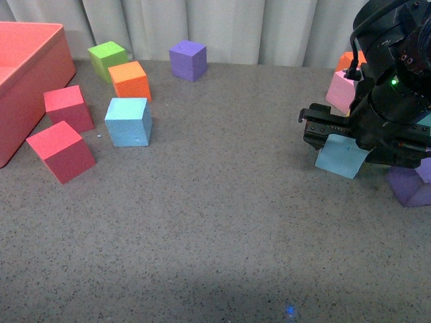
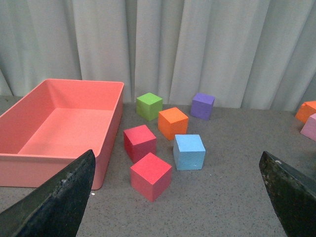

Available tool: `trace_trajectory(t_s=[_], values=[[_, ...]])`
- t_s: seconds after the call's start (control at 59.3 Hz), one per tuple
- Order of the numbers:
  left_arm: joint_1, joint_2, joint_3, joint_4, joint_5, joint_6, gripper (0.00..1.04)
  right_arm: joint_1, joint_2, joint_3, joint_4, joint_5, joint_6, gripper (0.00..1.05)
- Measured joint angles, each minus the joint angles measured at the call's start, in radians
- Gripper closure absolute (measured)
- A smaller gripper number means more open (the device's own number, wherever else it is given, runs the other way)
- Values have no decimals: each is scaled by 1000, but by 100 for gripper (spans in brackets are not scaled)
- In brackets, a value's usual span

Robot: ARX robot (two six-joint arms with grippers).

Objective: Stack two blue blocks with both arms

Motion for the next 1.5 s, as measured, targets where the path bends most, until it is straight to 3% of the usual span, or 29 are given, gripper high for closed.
trace_trajectory(t_s=[0.186,0.354,0.843,1.282,1.4,1.501], values=[[0,0,0,0,0,0,7,2,3,4,-1,-1,0,50],[0,0,0,0,0,0,7,20,-2,1,26,-11,-13,58],[0,0,0,0,0,0,7,188,42,120,-8,-114,-104,61],[0,0,0,0,0,0,7,251,139,260,-74,-141,-152,62],[0,0,0,0,0,0,7,252,139,260,-73,-147,-158,46],[0,0,0,0,0,0,7,254,129,240,-55,-132,-178,24]])
